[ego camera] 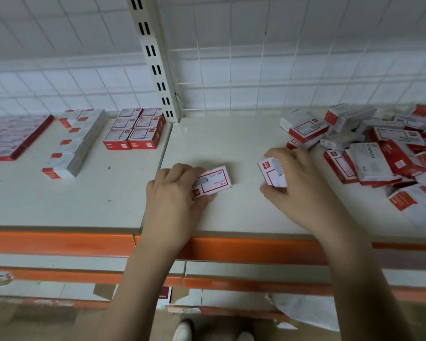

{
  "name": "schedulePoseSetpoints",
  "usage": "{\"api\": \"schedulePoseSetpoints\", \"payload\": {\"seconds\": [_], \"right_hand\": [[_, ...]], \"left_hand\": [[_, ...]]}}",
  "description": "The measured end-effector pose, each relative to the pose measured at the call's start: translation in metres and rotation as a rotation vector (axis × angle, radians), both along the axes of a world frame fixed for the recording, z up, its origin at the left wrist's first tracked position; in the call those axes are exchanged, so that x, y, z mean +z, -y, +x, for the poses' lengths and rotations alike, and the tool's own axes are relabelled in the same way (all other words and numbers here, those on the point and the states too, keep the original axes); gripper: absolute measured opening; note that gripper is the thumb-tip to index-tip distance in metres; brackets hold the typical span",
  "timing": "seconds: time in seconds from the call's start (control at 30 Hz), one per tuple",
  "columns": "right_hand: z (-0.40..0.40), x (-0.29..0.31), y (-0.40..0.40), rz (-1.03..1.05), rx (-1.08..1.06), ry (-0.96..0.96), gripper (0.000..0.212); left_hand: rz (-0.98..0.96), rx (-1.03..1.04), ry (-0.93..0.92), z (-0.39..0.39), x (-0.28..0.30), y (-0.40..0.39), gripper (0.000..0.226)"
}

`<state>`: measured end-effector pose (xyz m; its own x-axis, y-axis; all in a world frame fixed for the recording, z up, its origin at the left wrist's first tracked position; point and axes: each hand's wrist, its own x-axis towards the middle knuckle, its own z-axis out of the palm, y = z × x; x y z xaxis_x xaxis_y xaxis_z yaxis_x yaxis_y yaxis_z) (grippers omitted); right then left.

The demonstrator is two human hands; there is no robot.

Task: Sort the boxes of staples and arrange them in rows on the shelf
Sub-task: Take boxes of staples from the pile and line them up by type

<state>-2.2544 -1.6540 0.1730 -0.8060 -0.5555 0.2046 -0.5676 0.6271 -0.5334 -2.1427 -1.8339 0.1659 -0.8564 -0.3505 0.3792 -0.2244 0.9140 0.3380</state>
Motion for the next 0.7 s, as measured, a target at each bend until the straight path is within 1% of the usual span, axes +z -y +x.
{"api": "schedulePoseSetpoints", "payload": {"seconds": [0.23, 0.37, 0.5, 0.57, 0.6, 0.67, 0.7], "right_hand": [[0.019, 0.003, 0.038, -0.020, 0.022, -0.011, 0.045], [0.040, 0.008, 0.067, 0.029, 0.034, -0.027, 0.053], [0.065, 0.012, 0.107, 0.064, -0.001, 0.007, 0.047], [0.077, 0.013, 0.131, 0.049, -0.013, 0.039, 0.048], [0.083, 0.013, 0.143, 0.030, -0.014, 0.055, 0.052], [0.094, 0.013, 0.165, -0.027, -0.018, 0.102, 0.065], [0.099, 0.013, 0.175, -0.047, -0.023, 0.127, 0.072]], "left_hand": [[0.013, -0.006, -0.054, 0.017, 0.001, 0.032, 0.040], [0.133, -0.066, -0.077, 0.029, 0.002, 0.064, 0.033], [0.222, -0.173, -0.109, 0.050, 0.008, 0.112, 0.033], [0.240, -0.226, -0.145, 0.060, 0.012, 0.138, 0.040], [0.231, -0.239, -0.153, 0.064, 0.014, 0.152, 0.048], [0.193, -0.251, -0.139, 0.073, 0.017, 0.176, 0.063], [0.170, -0.260, -0.135, 0.077, 0.018, 0.187, 0.066]]}}
